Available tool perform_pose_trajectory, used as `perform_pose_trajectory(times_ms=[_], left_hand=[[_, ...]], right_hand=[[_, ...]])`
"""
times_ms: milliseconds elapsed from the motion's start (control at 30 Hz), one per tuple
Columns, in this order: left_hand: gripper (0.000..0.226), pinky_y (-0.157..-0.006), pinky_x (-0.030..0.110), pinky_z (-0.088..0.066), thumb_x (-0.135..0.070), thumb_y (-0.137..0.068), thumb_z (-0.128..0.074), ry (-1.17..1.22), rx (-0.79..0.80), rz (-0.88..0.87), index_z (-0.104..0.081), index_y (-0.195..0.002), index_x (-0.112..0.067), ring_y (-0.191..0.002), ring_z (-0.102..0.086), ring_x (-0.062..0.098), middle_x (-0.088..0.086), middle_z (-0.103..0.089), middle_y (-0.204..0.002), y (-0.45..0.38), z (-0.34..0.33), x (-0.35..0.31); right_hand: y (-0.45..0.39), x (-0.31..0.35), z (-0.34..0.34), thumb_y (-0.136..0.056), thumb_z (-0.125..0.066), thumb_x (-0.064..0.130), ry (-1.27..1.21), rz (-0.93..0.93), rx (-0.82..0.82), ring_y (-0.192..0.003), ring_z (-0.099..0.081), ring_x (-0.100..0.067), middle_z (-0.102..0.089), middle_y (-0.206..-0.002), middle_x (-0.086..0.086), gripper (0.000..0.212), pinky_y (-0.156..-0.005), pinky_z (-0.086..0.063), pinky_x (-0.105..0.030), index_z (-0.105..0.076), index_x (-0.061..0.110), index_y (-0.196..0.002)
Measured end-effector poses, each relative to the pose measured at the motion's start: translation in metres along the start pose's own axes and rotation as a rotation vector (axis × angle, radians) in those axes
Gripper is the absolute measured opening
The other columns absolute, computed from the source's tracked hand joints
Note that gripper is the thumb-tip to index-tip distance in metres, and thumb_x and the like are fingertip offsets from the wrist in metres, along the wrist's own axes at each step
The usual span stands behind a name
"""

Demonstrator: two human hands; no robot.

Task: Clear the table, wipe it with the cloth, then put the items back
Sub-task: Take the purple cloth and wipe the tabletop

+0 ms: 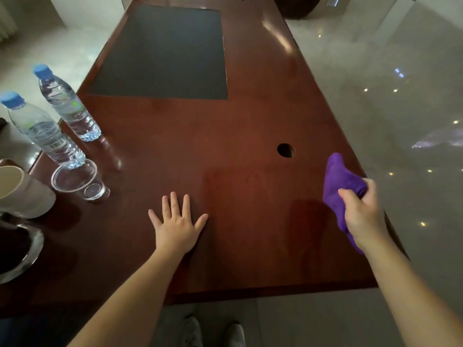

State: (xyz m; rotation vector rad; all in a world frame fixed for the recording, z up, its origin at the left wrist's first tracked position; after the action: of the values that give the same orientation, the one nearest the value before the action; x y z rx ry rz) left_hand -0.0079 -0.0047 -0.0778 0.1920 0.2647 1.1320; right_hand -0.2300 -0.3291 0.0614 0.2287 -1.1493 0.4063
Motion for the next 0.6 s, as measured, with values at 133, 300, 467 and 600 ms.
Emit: perform_pose_trajectory(times_ms=[133, 300, 467, 600], left_hand=[[0.092, -0.113, 0.06, 0.008, -0.08, -0.081, 0.007, 0.017, -0.081, 0.0, 0.0, -0.156, -0.028, -0.15, 0.014, 0.027, 0.007, 0.006, -0.165, 0.002, -0.003, 0.001], [0.086, -0.115, 0.056, 0.003, -0.078, -0.084, 0.003, 0.0, -0.151, -0.018, -0.01, -0.155, -0.032, -0.151, 0.004, 0.023, 0.002, -0.004, -0.165, 0.004, 0.001, 0.006], [0.083, -0.116, 0.054, 0.006, -0.076, -0.085, 0.002, -0.016, -0.168, -0.037, -0.009, -0.155, -0.035, -0.151, 0.006, 0.021, 0.0, -0.003, -0.165, 0.005, 0.003, 0.01], [0.082, -0.117, 0.053, 0.008, -0.077, -0.085, 0.002, -0.019, -0.173, -0.032, -0.008, -0.155, -0.035, -0.151, 0.007, 0.021, 0.0, -0.002, -0.165, 0.005, 0.004, 0.009]], right_hand=[[0.03, -0.018, -0.056, -0.088, -0.063, 0.017, 0.382, 0.183, 0.196, -0.115, -0.055, -0.024, -0.058, -0.132, -0.012, 0.033, -0.083, -0.034, -0.024, -0.051, 0.014, -0.119], [0.07, -0.059, -0.107, -0.08, -0.061, 0.062, 0.915, 0.232, 0.543, -0.142, -0.027, -0.027, -0.042, -0.149, -0.009, 0.039, -0.113, -0.022, -0.044, -0.053, 0.025, -0.089], [0.036, -0.052, -0.096, -0.083, -0.046, 0.07, 0.954, 0.338, 0.297, -0.136, -0.035, -0.039, -0.046, -0.145, -0.018, 0.071, -0.11, -0.026, -0.05, -0.056, 0.017, -0.128], [0.027, -0.082, -0.104, -0.078, -0.019, 0.084, 1.186, 0.169, 0.423, -0.147, -0.006, -0.034, -0.011, -0.162, -0.009, 0.098, -0.116, -0.009, -0.051, -0.013, 0.023, -0.154]])
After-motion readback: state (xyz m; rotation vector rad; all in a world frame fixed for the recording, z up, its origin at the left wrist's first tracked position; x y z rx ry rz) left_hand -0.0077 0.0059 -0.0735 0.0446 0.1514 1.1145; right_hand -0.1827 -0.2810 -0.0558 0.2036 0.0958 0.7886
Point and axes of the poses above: each hand's wrist, its own y-axis away from the middle knuckle, its own z-axis out of the back of the hand, x = y × z, the point moved 5 cm from there along -y, towards the middle knuckle
